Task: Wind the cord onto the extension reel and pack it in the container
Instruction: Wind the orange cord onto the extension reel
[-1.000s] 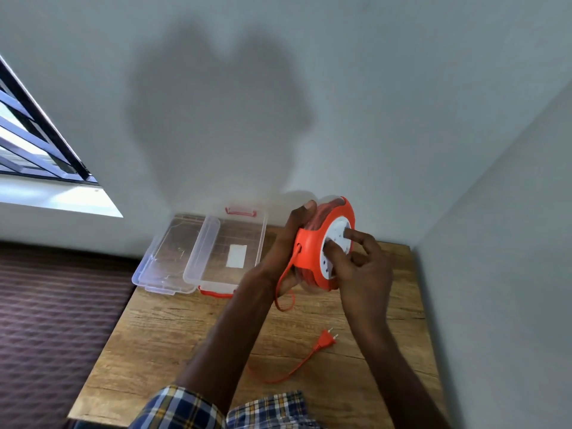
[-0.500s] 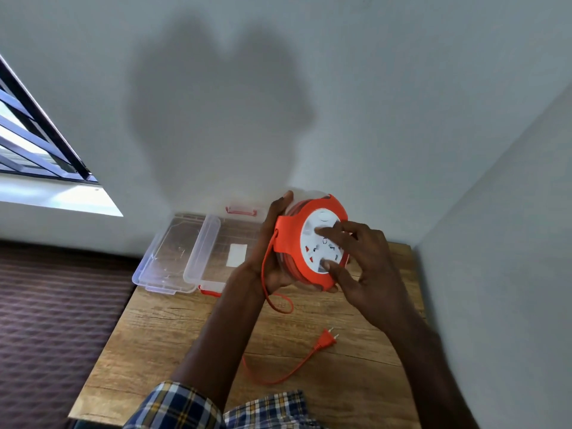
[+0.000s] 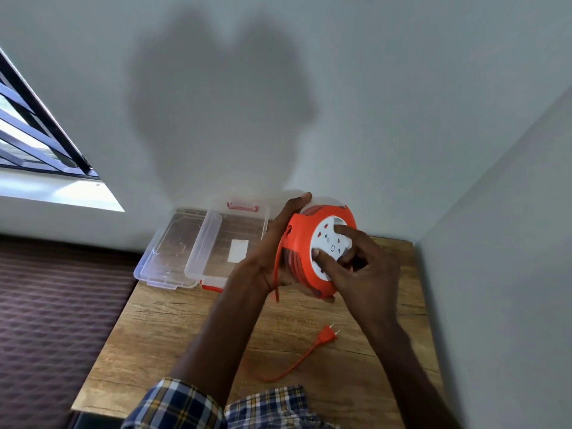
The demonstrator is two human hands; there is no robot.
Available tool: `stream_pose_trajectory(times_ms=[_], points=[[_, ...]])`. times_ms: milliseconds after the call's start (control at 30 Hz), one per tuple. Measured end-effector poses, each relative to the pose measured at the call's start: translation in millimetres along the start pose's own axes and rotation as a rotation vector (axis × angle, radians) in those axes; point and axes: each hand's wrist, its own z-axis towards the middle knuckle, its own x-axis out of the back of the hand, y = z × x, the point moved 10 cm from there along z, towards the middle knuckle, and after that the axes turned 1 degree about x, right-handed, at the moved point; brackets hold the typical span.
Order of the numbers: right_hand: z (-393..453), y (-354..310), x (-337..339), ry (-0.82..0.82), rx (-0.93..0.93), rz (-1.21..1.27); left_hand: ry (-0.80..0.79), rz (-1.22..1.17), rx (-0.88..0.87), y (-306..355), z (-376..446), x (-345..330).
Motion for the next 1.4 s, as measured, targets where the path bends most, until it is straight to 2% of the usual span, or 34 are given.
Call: stream_pose_trajectory(times_ms=[100, 200, 267, 333, 400, 467, 533, 600, 800, 967, 1033, 1233, 1400], points=[[-4, 16, -8, 0.083, -0.196, 0.115, 0.078, -0.02, -0.021, 1, 6, 2], [-3, 26, -12, 0.064, -0.324, 0.201, 0.087, -0.045, -0.025, -5, 5, 8], [2, 15, -11, -0.017, -0.247, 0.031, 0.076, -0.045, -0.028, -3, 3, 7], [5, -2, -6, -0.057, -0.075, -0.158, 0.06, -0.056, -0.037, 0, 3, 9], [9, -17, -1, -0.1, 0.099, -0.197, 0.027, -0.077, -0.032, 3, 3, 9], [10, -21, -7, -0.236, 0.233, -0.236, 0.013, -0.093, -0.029, 5, 5, 11], [8, -18, -15, -0.372, 0.288, -0.283, -0.013, -0.118, -0.025, 5, 5, 14], [6, -15, -20, -0.429, 0.291, -0.283, -0.014, -0.106, -0.029, 6, 4, 18], [9, -16, -15, -0.283, 0.353, -0.28, 0.045, -0.033, -0.01, 2, 4, 22], [8, -15, -12, -0.222, 0.352, -0.212, 0.02, -0.026, 0.013, 0, 4, 18], [8, -12, -10, -0.198, 0.299, -0.16, 0.005, -0.026, 0.0, 3, 2, 15], [7, -1, -4, 0.006, -0.045, 0.073, -0.025, -0.098, -0.064, 13, 2, 3], [6, 7, -13, 0.02, -0.26, 0.216, 0.065, -0.106, -0.093, 11, 5, 12]])
